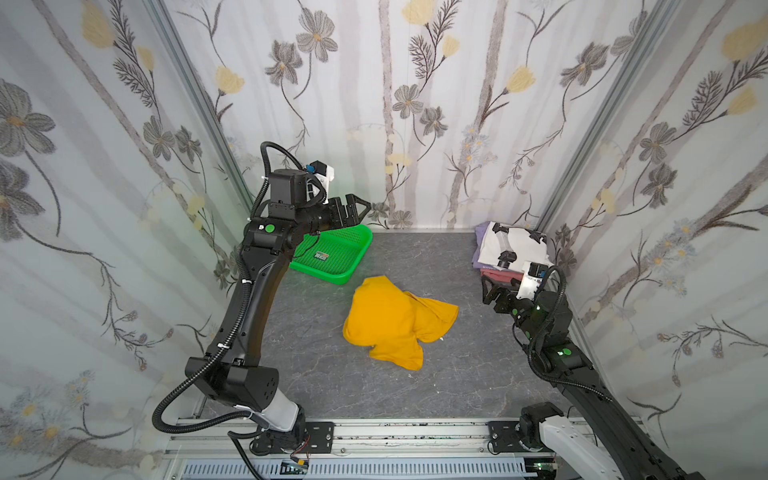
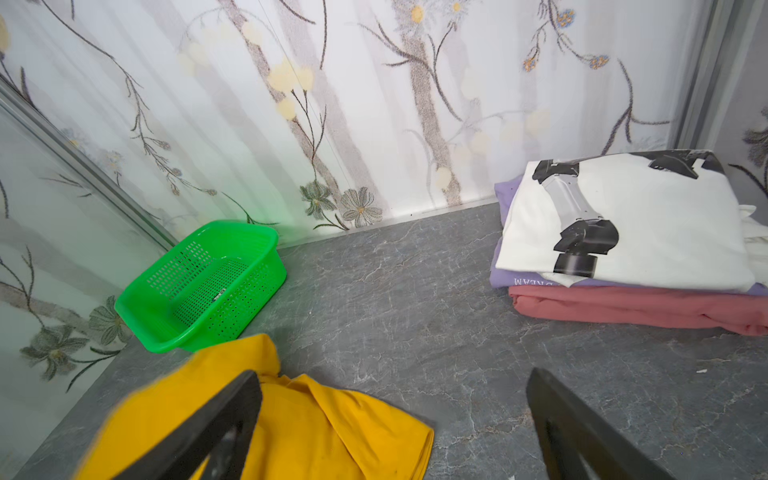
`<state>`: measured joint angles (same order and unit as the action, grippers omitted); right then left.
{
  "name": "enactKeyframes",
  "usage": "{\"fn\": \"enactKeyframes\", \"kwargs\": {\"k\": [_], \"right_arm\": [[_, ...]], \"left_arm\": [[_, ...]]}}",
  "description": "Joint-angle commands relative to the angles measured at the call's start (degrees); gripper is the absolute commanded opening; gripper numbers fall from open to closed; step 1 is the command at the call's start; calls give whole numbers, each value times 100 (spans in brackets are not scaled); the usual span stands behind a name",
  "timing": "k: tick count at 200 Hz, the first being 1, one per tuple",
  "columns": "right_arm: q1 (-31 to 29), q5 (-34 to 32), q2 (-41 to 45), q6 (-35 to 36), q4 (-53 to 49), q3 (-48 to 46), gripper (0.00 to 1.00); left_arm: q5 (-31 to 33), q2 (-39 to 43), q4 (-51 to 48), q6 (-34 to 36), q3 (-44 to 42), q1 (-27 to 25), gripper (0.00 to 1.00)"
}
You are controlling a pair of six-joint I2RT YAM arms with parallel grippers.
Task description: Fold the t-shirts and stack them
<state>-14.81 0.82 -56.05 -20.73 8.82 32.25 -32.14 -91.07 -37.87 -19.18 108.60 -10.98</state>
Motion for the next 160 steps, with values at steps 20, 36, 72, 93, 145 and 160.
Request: {"fn": "enactKeyframes", "kwargs": {"k": [20,36,72,93,145,160], "right_arm": [[-438,529,-742,52,319,367,100],[-837,688,-1409,51,317,736,100],[-1925,832,-3610,-121,-271,2301,100],[-2365,1207,-4794,-447,-199,2934,100],[-2774,1976,-6596,-1623,362,3426,100],[-2764,1569,-6594,-1783,210,3113,100]], "left_arm": [[613,-626,-103,-368,-278,279,100],[969,-951,-348,-461,-390,337,100],[1890,-1182,-398,-673,-986,467,100],[1842,-1262,-369,-843,-1199,565,100],[-226,-1576,709,-1116,-1307,400,100],[-302,-1812,792,-1181,-1134,283,100]]}}
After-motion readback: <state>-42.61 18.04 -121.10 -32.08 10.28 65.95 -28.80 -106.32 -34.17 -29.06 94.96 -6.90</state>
